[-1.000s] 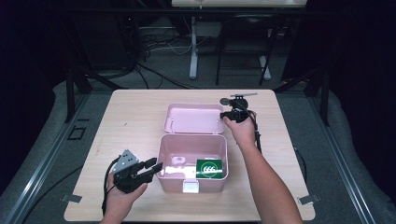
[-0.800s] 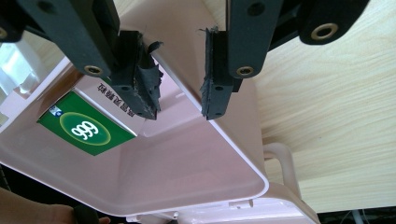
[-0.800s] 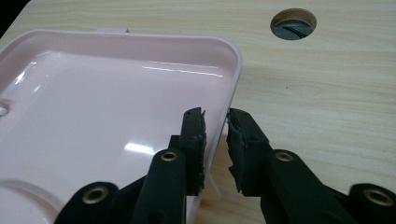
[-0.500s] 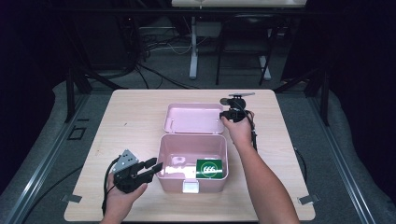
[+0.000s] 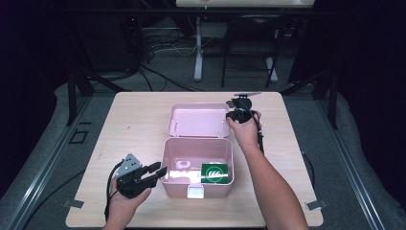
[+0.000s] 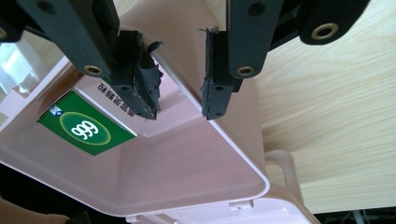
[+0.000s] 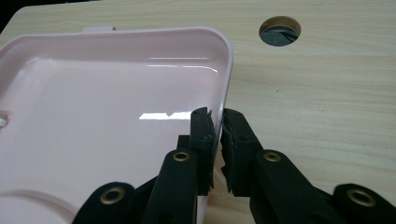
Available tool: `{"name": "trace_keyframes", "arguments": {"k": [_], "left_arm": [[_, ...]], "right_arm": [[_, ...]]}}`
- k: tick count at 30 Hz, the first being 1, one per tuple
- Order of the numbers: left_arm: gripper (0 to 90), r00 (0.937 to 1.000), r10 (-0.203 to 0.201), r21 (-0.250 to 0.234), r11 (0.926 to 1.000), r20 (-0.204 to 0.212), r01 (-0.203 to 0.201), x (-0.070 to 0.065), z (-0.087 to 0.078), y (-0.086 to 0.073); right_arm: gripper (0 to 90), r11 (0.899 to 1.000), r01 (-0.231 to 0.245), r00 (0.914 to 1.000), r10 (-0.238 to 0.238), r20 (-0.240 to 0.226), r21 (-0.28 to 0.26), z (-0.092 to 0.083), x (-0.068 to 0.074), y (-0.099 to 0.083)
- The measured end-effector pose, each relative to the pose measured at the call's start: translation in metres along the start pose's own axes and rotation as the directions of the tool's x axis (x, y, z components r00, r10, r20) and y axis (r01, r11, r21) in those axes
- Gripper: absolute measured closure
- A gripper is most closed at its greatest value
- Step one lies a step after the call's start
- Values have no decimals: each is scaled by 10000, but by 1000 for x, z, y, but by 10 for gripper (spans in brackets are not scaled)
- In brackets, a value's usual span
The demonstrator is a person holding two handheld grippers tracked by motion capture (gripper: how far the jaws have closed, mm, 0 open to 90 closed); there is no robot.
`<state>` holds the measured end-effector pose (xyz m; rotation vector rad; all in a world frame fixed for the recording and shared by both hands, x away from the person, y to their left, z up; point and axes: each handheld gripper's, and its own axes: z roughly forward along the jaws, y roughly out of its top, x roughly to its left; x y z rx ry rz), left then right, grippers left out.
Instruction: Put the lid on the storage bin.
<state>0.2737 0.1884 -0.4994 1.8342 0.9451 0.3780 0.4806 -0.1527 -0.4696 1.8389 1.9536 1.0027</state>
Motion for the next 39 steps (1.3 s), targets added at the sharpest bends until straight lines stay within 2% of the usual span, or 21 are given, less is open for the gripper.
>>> {"name": "trace_keyframes", "arguments": {"k": [14,19,26,27,29,33,39], "left_arm": [[654,10000,1,23,10000,-13,-1,0,1,0],[653,10000,2,-22,10000,-43,-2,-1,1,0],[652,10000,-36,-25,10000,-48,36,-1,1,0],[651,10000,-36,-27,10000,-56,36,-1,1,0],[650,10000,-25,-13,10000,-58,25,-1,1,0],[647,10000,-15,-2,10000,-46,15,-1,1,0],[646,10000,-32,-1,10000,-21,32,0,1,0]], "right_arm": [[847,9993,145,9999,-147,-61,-354,-15,1,3],[854,9967,307,9994,-317,-125,-745,-23,4,4],[863,9945,416,9987,-441,-248,-959,-32,6,6],[865,9930,574,9979,-601,-232,-1035,-34,7,7],[865,9933,548,9981,-573,-219,-1013,-35,8,7],[867,9874,1014,9947,-1024,-20,-1213,-40,12,8],[870,9856,1034,9944,-1053,-71,-1338,-46,13,7]]}}
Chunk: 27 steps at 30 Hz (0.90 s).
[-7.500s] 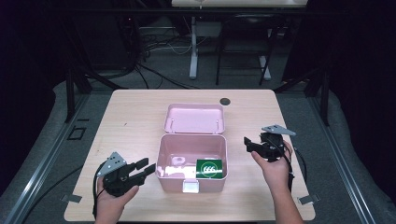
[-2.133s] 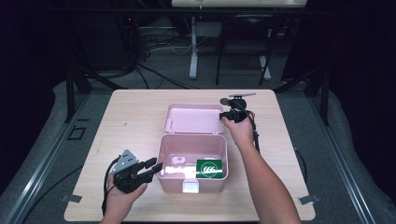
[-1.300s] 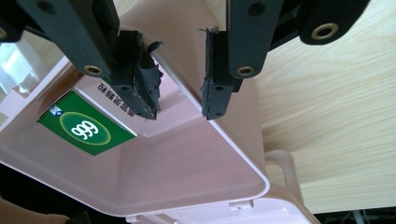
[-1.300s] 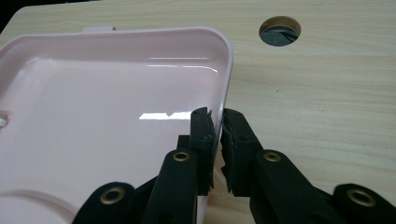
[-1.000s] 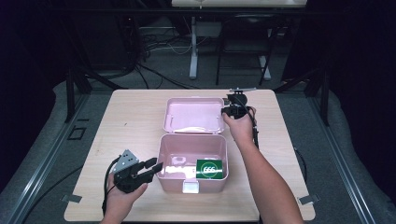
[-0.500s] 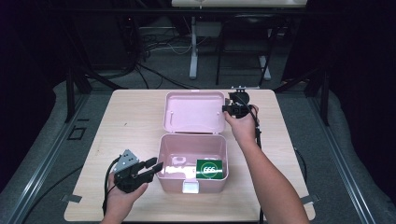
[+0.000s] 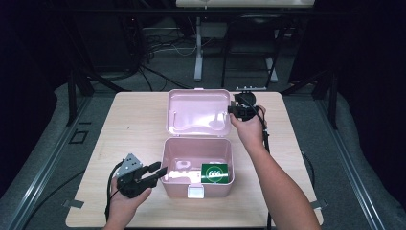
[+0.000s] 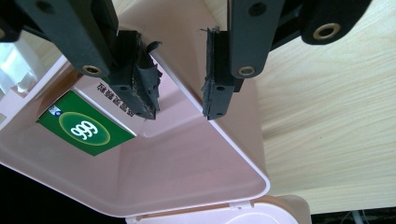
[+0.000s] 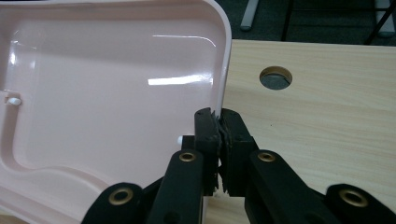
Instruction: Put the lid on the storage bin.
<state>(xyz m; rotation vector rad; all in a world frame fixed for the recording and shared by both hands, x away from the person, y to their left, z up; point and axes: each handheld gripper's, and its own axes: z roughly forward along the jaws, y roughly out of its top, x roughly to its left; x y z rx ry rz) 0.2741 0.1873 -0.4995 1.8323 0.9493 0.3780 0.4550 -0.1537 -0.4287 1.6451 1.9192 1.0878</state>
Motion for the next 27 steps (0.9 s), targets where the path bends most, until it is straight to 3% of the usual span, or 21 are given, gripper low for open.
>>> {"name": "trace_keyframes", "arguments": {"k": [27], "left_arm": [[648,10000,-2,8,10000,-24,2,1,1,1]], "right_arm": [[875,9907,833,9959,-865,-249,-1071,-34,6,-8]]}}
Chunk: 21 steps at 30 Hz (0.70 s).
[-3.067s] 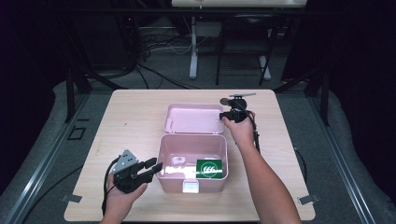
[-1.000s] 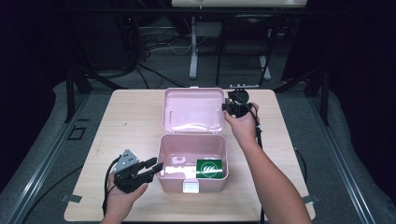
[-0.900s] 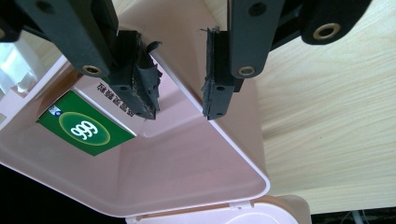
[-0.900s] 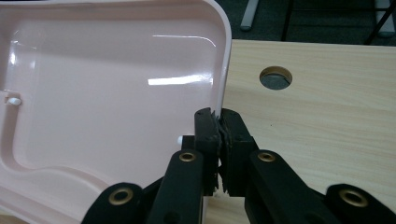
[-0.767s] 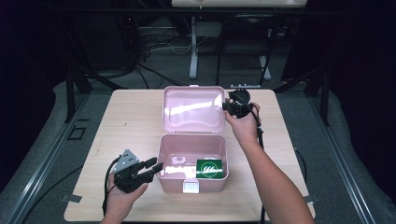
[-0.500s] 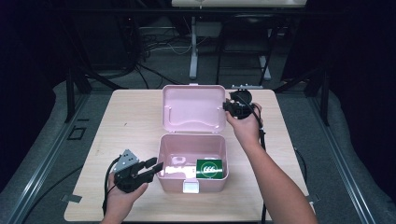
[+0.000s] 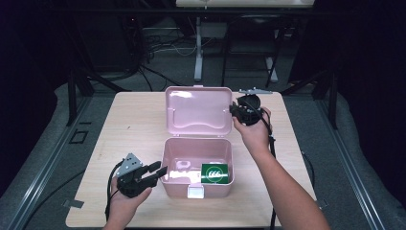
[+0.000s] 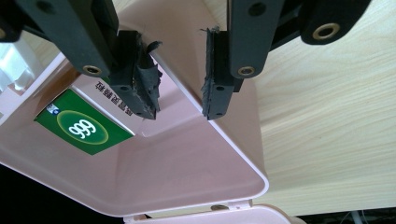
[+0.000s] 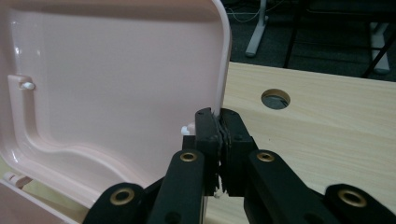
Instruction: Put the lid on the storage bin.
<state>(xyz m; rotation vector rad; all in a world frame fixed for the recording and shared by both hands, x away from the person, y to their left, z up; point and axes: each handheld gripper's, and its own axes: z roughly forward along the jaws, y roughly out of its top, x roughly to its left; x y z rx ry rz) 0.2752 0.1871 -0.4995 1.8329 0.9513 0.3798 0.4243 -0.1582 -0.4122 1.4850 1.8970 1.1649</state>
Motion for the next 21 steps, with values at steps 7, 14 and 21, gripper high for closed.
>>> {"name": "trace_keyframes", "arguments": {"k": [7,14,21], "left_arm": [[648,10000,19,13,10000,-7,-19,0,0,0],[649,10000,38,102,9999,-3,-38,0,-1,1],[650,10000,48,118,9999,-53,-48,0,-1,1]], "right_arm": [[875,9994,198,9998,-200,-54,-273,-9,3,-3],[876,9980,377,9992,-382,-100,-517,-17,5,-6],[878,9961,337,9992,-355,-207,-817,-26,7,-12]]}}
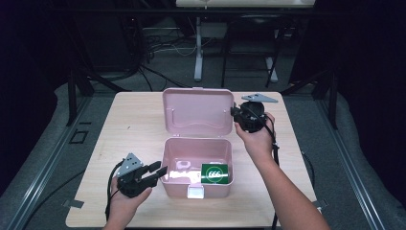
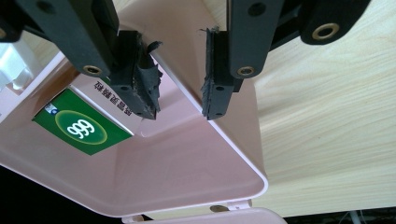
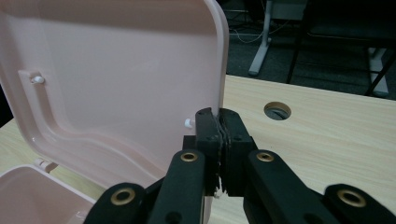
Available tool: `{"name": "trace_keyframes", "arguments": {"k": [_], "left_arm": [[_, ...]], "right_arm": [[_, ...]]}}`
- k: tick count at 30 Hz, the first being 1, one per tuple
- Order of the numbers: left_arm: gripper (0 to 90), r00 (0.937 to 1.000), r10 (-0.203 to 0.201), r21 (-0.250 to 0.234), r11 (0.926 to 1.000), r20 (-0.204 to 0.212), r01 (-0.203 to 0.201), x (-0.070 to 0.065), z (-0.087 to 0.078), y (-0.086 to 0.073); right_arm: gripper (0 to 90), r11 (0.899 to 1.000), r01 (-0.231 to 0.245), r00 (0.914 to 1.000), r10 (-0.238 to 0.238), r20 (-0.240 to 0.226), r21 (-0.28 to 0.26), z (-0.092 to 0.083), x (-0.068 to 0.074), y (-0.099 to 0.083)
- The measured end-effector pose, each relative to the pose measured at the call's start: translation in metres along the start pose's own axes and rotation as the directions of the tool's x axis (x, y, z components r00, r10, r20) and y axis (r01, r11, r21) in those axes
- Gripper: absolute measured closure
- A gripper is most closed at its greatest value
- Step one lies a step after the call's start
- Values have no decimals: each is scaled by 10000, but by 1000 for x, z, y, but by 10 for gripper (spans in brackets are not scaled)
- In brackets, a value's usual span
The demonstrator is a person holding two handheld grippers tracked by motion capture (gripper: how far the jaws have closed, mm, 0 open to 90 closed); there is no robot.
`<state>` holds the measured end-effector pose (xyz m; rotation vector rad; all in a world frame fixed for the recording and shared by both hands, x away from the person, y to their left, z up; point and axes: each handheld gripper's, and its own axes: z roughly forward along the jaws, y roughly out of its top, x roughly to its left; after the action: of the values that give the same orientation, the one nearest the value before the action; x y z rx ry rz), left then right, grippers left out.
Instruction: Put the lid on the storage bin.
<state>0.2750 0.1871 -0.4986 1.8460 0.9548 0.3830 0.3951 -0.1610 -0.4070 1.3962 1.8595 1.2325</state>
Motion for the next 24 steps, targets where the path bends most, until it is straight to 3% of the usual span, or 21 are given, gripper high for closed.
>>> {"name": "trace_keyframes", "arguments": {"k": [5,10,17,24], "left_arm": [[651,10000,0,-6,10000,-9,0,0,0,0],[651,10000,0,0,10000,-16,0,0,0,0],[651,10000,-3,0,10000,-13,3,0,0,0],[653,9995,-248,-11,9997,175,248,3,0,1]], "right_arm": [[879,9999,61,10000,-62,-49,-134,-5,1,-3],[879,9987,427,9991,-425,65,-269,-11,6,-5],[879,9981,405,9991,-410,-112,-456,-18,5,-10],[878,9944,686,9976,-694,-67,-808,-26,9,-17]]}}
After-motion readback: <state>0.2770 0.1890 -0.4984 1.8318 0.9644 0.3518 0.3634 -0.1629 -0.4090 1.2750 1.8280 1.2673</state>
